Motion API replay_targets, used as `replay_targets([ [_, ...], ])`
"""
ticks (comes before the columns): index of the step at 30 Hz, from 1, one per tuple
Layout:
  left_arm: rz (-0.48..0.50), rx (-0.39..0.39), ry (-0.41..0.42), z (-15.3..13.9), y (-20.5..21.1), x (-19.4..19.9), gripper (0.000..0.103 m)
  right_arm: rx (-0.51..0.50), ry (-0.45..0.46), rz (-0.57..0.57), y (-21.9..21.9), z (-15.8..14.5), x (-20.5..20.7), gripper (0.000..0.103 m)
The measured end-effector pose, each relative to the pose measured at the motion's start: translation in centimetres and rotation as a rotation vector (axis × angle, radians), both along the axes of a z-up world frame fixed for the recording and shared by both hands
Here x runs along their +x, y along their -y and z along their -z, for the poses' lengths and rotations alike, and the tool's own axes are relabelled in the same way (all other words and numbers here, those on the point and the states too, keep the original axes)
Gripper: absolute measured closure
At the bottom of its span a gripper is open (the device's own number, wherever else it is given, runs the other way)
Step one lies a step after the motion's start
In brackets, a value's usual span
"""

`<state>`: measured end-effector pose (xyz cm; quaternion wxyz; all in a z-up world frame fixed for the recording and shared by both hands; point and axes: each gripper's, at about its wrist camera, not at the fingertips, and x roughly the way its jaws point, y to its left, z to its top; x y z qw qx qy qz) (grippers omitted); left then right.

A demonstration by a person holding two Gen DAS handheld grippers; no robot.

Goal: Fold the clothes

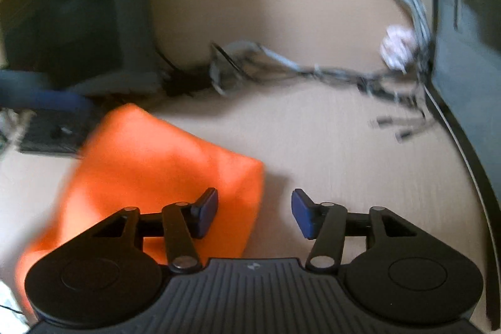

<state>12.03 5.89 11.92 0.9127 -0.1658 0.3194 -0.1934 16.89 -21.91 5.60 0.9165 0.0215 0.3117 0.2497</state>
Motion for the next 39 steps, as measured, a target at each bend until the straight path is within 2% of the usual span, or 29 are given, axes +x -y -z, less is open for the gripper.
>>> replay_targets([
  [2,-0.023,-0.117,-0.127,2.2,-1.1,3.3,0.0,0.063,0.038,-0.089,-0.2,-1.3,-2.1,0.032],
  [4,-0.076,-0.137,-0.234,4.8,-1.5,5.6,0.0,0.106,0.048,-0.181,-0.8,-2.0,-4.0,0.025],
  [5,-0.102,-0.145,-0.285,6.0,-1.7,6.7,0.0,0.092,0.006,-0.214,-1.6,-1.2,-4.5,0.022],
  [6,-0.111,-0.131,-0.298,6.9,-1.6,7.1,0.0,0.077,-0.036,-0.247,-2.4,-0.4,-4.9,0.022],
  [8,-0.105,-0.103,-0.278,7.4,-1.2,7.0,0.0,0.017,-0.1,-0.259,-3.7,1.8,-5.5,0.021],
  [9,-0.095,-0.096,-0.273,7.2,-1.0,6.9,0.0,0.003,-0.125,-0.248,-3.9,2.7,-5.6,0.017],
  [11,-0.081,-0.065,-0.263,6.7,-0.5,6.4,0.0,0.051,-0.156,-0.219,-3.4,3.3,-5.3,0.016],
  [15,-0.106,-0.046,-0.25,6.0,-0.9,5.3,0.0,0.005,-0.122,-0.227,-3.4,2.5,-5.5,0.013],
  [19,-0.141,-0.025,-0.164,3.4,-1.5,2.0,0.0,0.018,0.009,-0.299,-3.6,-0.1,-7.4,0.013],
  [21,-0.164,-0.003,-0.126,2.4,-1.9,0.2,0.0,0.011,0.062,-0.356,-4.3,-0.8,-8.4,0.008],
  [24,-0.237,0.02,-0.119,2.3,-2.8,-1.7,0.0,-0.098,0.092,-0.446,-7.2,0.7,-9.1,0.002],
  [26,-0.281,0.014,-0.13,2.6,-3.3,-2.3,0.0,-0.26,0.11,-0.456,-9.8,3.2,-9.4,0.0],
  [29,-0.246,-0.004,-0.12,2.3,-2.9,-2.3,0.0,-0.419,0.226,-0.483,-11.5,4.4,-11.0,0.0],
  [31,-0.18,-0.001,-0.104,2.0,-2.0,-1.5,0.0,-0.378,0.225,-0.494,-10.7,3.2,-11.2,0.0],
  [35,-0.186,-0.024,-0.081,1.5,-1.5,0.0,0.0,-0.269,0.237,-0.452,-7.8,0.3,-11.4,0.0],
  [37,-0.173,-0.036,-0.084,1.8,-1.5,0.4,0.0,-0.269,0.25,-0.39,-6.6,-0.3,-11.4,0.001],
  [39,-0.167,-0.032,-0.109,2.5,-1.5,0.9,0.0,-0.342,0.261,-0.38,-6.6,0.6,-11.4,0.008],
])
